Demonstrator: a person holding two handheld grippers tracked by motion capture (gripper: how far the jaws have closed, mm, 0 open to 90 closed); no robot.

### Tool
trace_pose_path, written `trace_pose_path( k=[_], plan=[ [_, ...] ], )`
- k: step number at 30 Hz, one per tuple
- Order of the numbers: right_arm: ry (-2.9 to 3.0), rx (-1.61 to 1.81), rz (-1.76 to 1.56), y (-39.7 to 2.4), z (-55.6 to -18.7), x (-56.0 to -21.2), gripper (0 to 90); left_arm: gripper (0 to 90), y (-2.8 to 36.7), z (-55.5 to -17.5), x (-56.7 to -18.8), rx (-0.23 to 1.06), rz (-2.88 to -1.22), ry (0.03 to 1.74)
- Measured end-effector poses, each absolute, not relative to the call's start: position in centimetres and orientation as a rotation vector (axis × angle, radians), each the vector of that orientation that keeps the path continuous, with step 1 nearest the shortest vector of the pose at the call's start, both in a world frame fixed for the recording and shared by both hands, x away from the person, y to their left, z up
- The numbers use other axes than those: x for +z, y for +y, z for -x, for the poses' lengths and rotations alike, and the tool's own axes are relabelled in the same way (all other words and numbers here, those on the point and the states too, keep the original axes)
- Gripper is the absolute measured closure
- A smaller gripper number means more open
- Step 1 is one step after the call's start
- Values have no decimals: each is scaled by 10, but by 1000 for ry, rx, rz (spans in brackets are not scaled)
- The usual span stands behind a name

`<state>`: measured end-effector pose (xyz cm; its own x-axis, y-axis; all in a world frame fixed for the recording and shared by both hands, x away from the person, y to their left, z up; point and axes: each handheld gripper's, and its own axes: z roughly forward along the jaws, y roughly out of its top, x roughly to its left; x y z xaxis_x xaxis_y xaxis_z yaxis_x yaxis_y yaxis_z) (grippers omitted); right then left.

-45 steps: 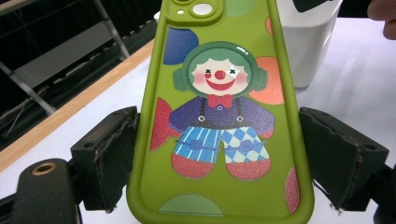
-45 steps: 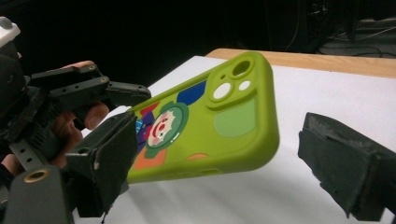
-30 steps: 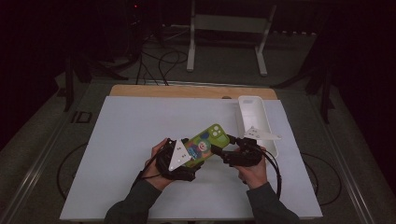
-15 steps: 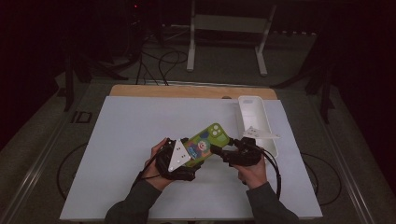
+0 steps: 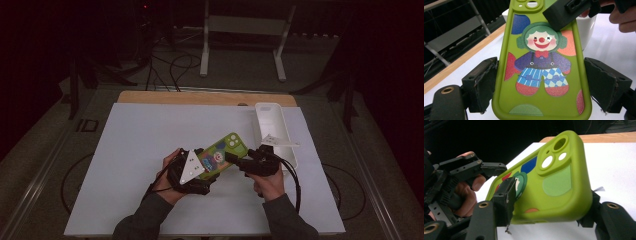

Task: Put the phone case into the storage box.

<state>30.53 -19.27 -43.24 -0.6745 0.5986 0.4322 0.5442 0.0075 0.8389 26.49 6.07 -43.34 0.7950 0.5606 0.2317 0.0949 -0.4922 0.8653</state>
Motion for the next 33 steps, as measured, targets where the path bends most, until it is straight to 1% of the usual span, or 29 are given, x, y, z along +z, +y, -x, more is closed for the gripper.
trace_pose_path(
  k=[3, 11, 21, 22, 23, 28, 29, 33],
  plan=[
    [2200, 1788, -1234, -192, -305, -432, 477, 157, 60, -266, -435, 612, -2045, 487],
    [2169, 1875, -1217, -198, -304, -429, 671, 158, 58, -267, -438, 592, -2064, 494],
    [2145, 1948, -1178, -197, -300, -424, 788, 158, 51, -270, -445, 605, -2107, 494],
    [2140, 1968, -1171, -197, -300, -424, 806, 158, 50, -271, -445, 602, -2108, 496],
    [2138, 1979, -1170, -196, -300, -423, 842, 157, 49, -271, -446, 596, -2112, 493],
    [2134, 1954, -1110, -192, -295, -419, 854, 154, 48, -273, -448, 582, -2127, 491],
    [2132, 1944, -1106, -192, -295, -419, 860, 188, 49, -273, -447, 579, -2125, 490],
    [2117, 1917, -1110, -195, -295, -417, 860, 169, 52, -275, -446, 567, -2113, 505]
  ],
)
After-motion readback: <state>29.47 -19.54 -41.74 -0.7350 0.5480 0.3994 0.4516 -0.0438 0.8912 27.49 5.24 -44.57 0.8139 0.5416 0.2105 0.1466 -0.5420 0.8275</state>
